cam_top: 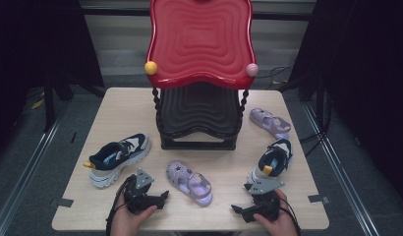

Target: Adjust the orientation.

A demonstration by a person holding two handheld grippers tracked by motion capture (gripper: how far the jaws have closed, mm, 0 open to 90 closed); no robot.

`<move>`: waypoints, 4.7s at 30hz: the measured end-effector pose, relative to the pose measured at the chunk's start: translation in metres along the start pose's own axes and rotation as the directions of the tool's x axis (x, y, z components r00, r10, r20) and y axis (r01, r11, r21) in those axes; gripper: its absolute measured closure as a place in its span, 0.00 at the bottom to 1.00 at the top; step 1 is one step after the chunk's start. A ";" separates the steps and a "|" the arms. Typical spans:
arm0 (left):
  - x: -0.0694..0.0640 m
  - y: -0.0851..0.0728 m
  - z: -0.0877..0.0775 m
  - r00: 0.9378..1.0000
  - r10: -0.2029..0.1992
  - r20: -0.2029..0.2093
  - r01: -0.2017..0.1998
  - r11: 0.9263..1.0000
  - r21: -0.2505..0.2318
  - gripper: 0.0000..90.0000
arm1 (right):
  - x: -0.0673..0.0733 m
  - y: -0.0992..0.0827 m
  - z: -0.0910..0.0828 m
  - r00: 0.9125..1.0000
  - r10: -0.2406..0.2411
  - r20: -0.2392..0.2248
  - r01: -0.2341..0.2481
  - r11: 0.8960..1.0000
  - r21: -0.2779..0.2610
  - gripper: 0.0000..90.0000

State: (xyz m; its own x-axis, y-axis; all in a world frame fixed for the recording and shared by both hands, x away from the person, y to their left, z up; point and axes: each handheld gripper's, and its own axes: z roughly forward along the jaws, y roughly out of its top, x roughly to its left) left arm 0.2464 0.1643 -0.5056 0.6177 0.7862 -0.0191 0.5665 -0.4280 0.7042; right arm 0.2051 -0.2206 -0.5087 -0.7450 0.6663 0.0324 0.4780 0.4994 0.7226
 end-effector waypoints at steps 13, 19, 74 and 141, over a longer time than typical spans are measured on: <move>-0.017 0.037 -0.018 0.992 0.078 0.096 -0.092 0.984 0.151 0.29 | 0.000 0.000 0.000 1.000 0.000 -0.003 0.000 1.000 -0.003 0.15; -0.032 0.067 -0.013 0.971 0.058 0.231 -0.123 0.952 0.280 0.32 | 0.000 0.000 0.000 1.000 0.001 -0.002 -0.001 1.000 -0.002 0.15; -0.056 0.129 0.002 0.947 -0.024 0.320 -0.112 0.910 0.399 0.81 | 0.000 0.000 0.000 1.000 -0.001 0.000 0.001 1.000 -0.001 0.15; -0.043 0.106 -0.003 0.975 0.066 0.213 -0.094 0.987 0.128 0.55 | 0.000 0.000 0.000 1.000 -0.001 0.000 0.001 1.000 -0.001 0.15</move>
State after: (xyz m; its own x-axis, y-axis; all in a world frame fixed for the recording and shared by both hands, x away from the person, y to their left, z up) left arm 0.2777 0.0864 -0.4281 0.7554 0.6436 -0.1232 0.5707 -0.5538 0.6063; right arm 0.2051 -0.2206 -0.5089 -0.7455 0.6657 0.0319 0.4771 0.4996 0.7230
